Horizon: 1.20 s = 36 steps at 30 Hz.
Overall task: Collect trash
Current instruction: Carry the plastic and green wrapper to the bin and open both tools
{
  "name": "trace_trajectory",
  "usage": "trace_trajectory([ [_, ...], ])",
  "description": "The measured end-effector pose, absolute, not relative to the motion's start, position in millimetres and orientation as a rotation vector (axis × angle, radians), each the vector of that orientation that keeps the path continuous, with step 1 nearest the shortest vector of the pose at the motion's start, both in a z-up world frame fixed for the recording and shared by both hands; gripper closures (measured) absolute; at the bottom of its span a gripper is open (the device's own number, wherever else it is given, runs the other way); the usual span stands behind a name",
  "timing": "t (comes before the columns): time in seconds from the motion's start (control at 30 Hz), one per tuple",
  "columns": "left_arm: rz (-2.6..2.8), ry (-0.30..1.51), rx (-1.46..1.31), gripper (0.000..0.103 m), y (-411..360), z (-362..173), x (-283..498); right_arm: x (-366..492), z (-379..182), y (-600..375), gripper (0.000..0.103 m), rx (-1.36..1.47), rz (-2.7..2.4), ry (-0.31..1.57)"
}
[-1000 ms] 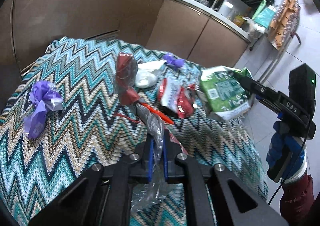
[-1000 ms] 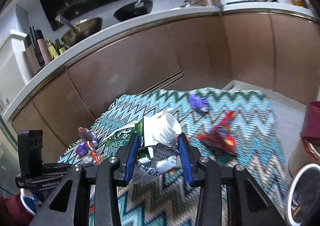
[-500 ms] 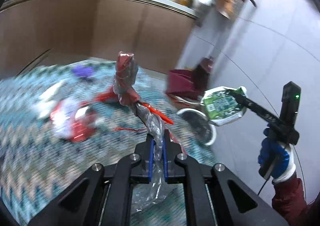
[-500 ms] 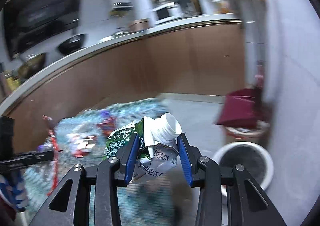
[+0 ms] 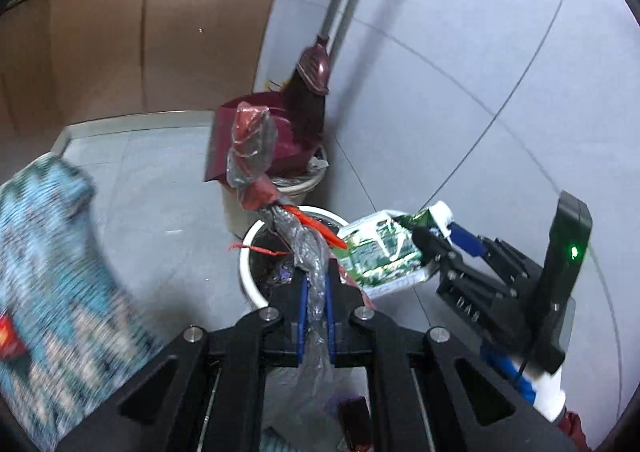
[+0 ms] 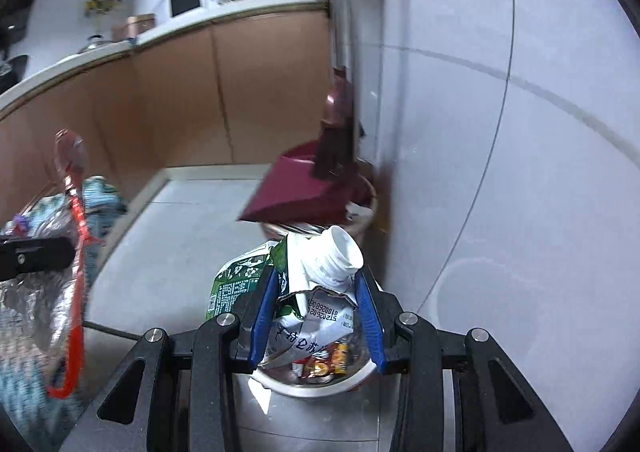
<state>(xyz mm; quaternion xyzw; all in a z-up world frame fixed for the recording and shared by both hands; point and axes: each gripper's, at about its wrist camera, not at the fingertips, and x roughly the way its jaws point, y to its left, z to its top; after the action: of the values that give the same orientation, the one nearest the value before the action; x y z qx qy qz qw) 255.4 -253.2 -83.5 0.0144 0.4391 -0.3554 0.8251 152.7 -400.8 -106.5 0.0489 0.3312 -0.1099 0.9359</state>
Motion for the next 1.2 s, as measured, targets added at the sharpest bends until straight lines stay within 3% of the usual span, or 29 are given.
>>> trace_trajectory([
  [0.47,-0.774,1.084,-0.037,0.092,-326,-163,333,206,-165,-442,0.063,0.095,-0.304,0.778],
  [0.53,-0.782,1.099,-0.064,0.087,-326,-168,338,206,-169,-445,0.059,0.099,-0.315,0.785],
  [0.6,-0.783,1.096,-0.077,0.064,-326,-168,341,204,-172,-448,0.058,0.108,-0.321,0.787],
  [0.67,-0.783,1.085,-0.088,0.056,-327,-166,343,199,-171,-448,0.057,0.110,-0.332,0.785],
  [1.2,-0.780,0.930,-0.121,0.056,-283,-107,286,160,-130,-413,0.052,0.102,-0.331,0.704],
])
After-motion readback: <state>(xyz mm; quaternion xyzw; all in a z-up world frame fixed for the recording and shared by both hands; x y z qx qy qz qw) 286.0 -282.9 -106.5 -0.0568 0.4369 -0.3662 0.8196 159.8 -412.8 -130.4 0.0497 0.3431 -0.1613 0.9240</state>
